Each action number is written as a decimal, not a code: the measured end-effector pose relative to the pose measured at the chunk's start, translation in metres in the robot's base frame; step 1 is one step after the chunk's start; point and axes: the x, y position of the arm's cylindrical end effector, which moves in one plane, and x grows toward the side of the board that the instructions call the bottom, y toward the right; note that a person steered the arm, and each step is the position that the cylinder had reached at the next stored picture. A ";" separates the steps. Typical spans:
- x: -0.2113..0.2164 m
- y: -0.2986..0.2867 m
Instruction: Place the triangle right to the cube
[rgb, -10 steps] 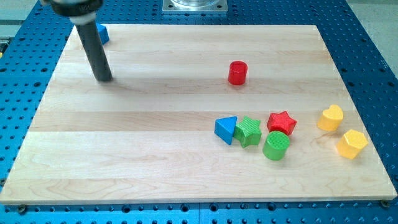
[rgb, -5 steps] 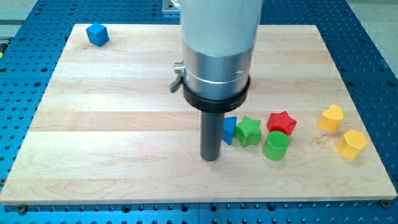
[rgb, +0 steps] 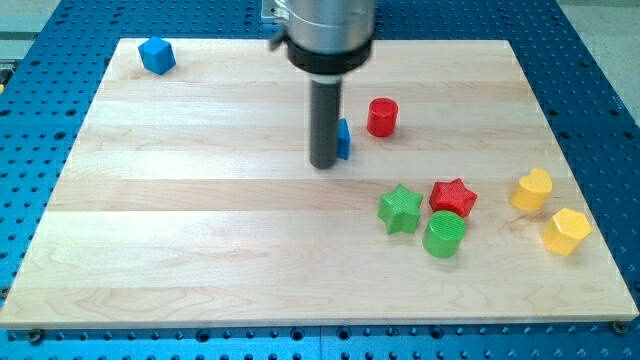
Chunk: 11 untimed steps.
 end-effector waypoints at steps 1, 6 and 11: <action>-0.003 0.030; -0.015 0.003; -0.072 -0.008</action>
